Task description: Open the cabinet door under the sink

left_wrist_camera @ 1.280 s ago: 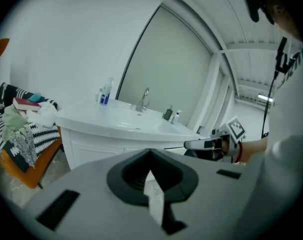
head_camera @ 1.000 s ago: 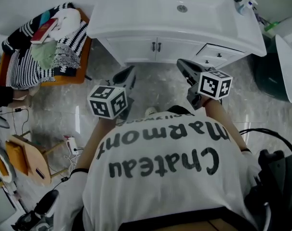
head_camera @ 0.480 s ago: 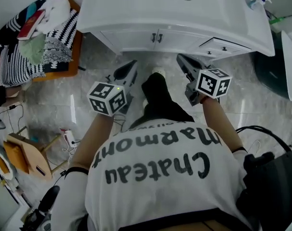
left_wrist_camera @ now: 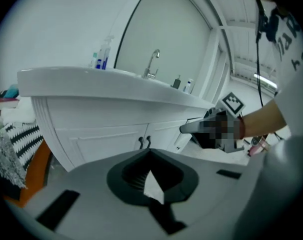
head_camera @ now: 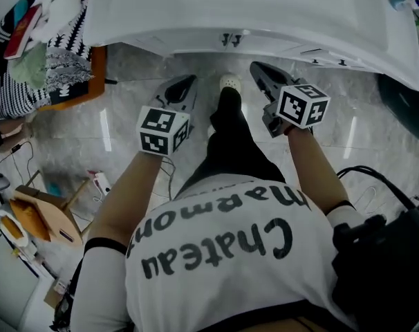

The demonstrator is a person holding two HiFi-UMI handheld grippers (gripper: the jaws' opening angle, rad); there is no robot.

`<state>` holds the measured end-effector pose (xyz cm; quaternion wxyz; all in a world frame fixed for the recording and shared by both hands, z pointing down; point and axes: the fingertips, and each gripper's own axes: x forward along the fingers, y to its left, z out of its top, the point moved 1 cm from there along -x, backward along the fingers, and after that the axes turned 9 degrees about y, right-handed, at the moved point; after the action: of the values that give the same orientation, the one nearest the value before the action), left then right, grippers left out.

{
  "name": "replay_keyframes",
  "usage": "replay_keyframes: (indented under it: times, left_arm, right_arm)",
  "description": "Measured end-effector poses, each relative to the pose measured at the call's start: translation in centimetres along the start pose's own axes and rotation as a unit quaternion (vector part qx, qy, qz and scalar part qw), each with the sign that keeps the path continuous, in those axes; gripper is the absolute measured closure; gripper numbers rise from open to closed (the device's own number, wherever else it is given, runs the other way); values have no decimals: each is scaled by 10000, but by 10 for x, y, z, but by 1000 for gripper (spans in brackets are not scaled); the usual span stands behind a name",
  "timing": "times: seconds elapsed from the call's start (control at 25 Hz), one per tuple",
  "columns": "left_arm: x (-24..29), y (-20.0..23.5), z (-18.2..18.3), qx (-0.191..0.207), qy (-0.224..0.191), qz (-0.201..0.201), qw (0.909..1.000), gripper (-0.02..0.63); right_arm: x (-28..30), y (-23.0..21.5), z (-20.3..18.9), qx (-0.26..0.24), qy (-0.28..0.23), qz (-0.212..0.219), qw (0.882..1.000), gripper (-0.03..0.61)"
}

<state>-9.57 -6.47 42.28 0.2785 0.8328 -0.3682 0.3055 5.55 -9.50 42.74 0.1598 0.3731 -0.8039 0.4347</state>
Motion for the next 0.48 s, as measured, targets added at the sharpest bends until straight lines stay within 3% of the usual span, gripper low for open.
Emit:
replay_keyframes:
  times: [0.48]
  left_arm:
    - [89,19,-3,-210,357,-695,9967,598]
  right_arm:
    - [75,-60,-4,-168,536,-181,9983,573]
